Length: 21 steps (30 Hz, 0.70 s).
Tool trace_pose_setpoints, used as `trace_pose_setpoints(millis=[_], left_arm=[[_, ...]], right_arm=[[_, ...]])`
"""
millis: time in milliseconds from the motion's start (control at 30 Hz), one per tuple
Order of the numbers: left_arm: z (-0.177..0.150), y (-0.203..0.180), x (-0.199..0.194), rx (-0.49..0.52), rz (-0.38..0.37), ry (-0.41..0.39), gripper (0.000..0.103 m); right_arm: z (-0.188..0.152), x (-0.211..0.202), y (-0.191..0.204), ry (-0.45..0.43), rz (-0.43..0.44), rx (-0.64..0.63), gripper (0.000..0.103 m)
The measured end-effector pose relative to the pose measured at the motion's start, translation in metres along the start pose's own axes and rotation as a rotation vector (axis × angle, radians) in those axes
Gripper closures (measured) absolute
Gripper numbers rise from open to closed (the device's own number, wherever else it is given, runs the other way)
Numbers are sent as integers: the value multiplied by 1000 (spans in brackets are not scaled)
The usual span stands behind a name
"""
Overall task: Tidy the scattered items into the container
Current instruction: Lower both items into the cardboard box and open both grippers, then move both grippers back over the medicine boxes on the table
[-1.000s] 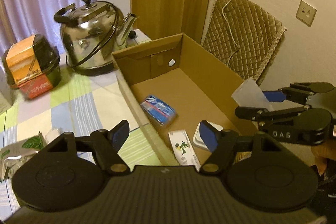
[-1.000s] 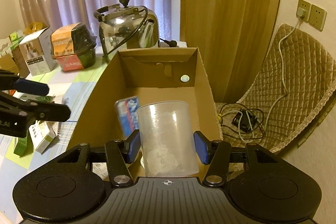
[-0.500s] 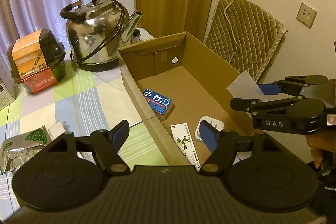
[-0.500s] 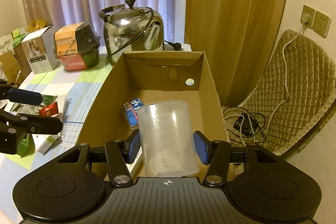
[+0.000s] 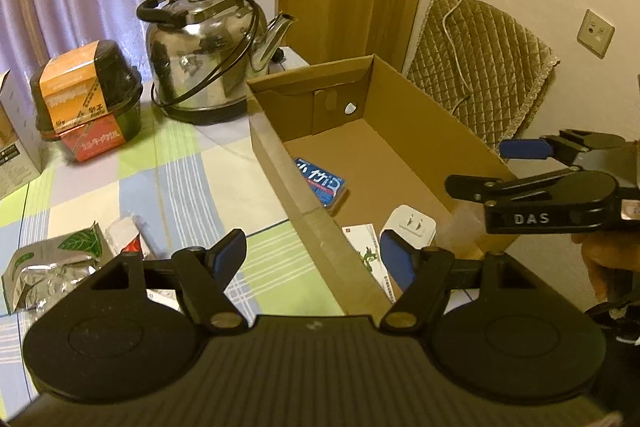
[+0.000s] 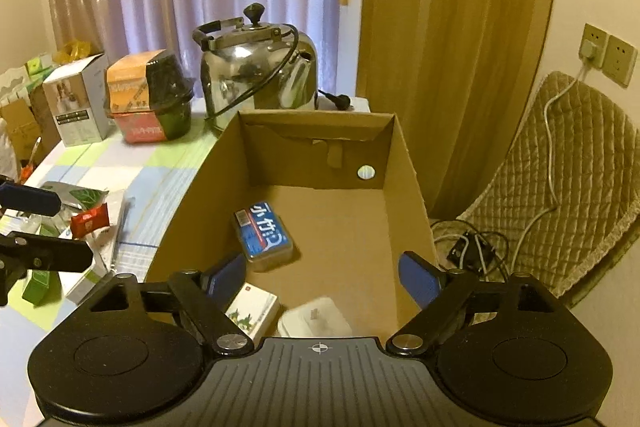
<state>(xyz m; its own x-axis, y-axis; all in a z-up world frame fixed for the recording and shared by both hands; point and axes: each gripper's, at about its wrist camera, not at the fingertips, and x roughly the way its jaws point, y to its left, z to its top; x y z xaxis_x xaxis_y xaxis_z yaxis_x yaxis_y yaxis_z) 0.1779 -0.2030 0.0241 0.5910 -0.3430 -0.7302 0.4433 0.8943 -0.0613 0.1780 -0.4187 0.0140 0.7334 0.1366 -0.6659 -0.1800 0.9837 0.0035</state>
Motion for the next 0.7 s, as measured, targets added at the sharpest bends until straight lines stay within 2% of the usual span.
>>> trace_pose_setpoints(millis=[367,700], left_arm=[[-26,20,-17,-40,37,12,33],[-66,66,-53,-119,137,19,33]], right_arm=[[-20,-17,9,36,3,31,14],[-16,-35,35,22,20,15,14]])
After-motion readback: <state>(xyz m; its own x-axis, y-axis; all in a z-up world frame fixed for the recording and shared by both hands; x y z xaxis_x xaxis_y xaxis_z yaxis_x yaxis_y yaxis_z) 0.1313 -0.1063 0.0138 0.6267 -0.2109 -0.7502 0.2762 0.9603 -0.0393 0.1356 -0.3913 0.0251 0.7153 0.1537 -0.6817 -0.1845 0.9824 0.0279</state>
